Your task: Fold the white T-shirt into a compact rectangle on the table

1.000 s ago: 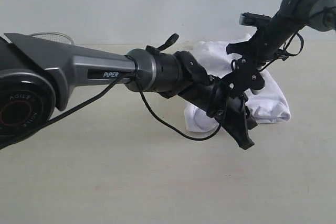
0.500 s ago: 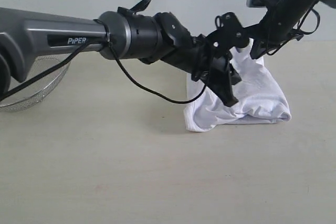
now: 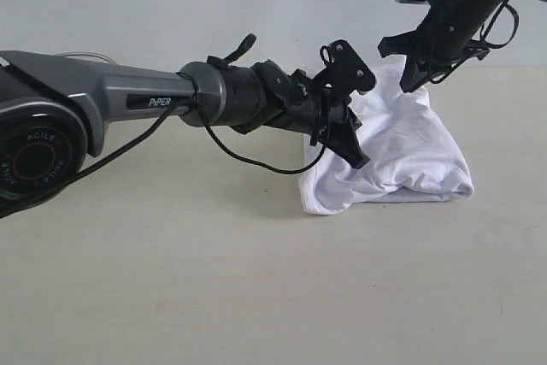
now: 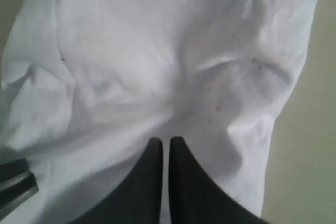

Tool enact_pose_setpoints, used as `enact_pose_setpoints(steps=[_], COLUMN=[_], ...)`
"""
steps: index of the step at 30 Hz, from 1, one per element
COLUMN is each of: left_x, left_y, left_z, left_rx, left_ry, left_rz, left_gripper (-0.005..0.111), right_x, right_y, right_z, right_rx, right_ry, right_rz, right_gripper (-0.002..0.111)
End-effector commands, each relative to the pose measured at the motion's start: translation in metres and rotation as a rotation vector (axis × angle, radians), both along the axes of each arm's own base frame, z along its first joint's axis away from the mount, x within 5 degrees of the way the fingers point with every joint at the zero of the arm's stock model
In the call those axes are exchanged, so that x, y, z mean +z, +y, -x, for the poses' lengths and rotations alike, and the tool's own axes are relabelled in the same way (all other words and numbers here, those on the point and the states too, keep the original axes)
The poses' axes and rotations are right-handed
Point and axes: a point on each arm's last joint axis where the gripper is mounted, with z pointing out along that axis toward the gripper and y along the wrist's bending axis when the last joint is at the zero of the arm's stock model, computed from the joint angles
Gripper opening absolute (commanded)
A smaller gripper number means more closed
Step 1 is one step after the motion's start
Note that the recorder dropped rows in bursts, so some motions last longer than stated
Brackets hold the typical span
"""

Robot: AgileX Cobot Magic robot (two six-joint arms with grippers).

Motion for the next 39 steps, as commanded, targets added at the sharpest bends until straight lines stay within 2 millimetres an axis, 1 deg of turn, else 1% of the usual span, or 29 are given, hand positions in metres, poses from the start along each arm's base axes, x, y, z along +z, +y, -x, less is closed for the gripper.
enact_pose_setpoints(steps=[1,3,6,9,13,16,17,19,21,24,26,28,30,32,36,39], left_x=[-0.013,-0.019,-0.020,-0.022,-0.022,-0.022,-0.022,-0.021,-0.022,-0.022,-0.022,-0.022,-0.022,-0.022,-0.022,-0.022], left_y=[0.011,0.015,0.021,0.022,0.022,0.022,0.021,0.020,0.020,0.021,0.021,0.021,0.021,0.021,0.021,0.021], left_z=[-0.010,-0.012,-0.016,-0.017,-0.017,-0.016,-0.016,-0.015,-0.015,-0.015,-0.015,-0.015,-0.015,-0.015,-0.015,-0.015], left_rx=[0.059,0.063,0.080,0.074,0.077,0.089,0.084,0.072,0.070,0.067,0.067,0.067,0.067,0.067,0.070,0.070], left_ry=[0.039,0.050,0.048,0.044,0.054,0.076,0.087,0.099,0.100,0.106,0.106,0.106,0.106,0.106,0.107,0.109], left_rz=[0.017,0.011,0.010,-0.001,0.005,0.024,0.030,0.031,0.031,0.031,0.031,0.031,0.031,0.031,0.033,0.034], left_gripper=[0.004,0.004,0.004,0.004,0.004,0.004,0.004,0.004,0.004,0.004,0.004,0.004,0.004,0.004,0.004,0.004], right_x=[-0.013,-0.021,-0.027,-0.032,-0.040,-0.046,-0.048,-0.048,-0.044,-0.027,-0.010,0.005,0.013,0.008,-0.009,-0.013], right_y=[0.000,0.002,0.006,0.004,-0.011,-0.024,-0.026,-0.033,-0.040,-0.041,-0.036,-0.025,-0.013,-0.002,0.016,0.029], right_z=[-0.001,-0.002,-0.003,-0.003,-0.002,-0.001,-0.001,-0.001,0.001,0.002,0.003,0.003,0.005,0.007,0.017,0.028], right_rx=[0.013,0.018,0.034,0.045,0.012,-0.015,-0.018,-0.038,-0.075,-0.091,-0.069,-0.013,0.004,0.027,0.072,0.105], right_ry=[0.027,0.040,0.050,0.060,0.088,0.101,0.106,0.108,0.107,0.080,0.042,-0.011,-0.026,-0.004,0.080,0.125], right_rz=[0.013,0.007,0.010,0.042,0.125,0.122,0.121,0.123,0.137,0.156,0.138,0.047,-0.029,-0.014,0.035,0.035], right_gripper=[0.000,0.000,0.000,0.000,0.000,0.000,0.000,0.000,0.000,0.000,0.000,0.000,0.000,0.000,0.000,0.000])
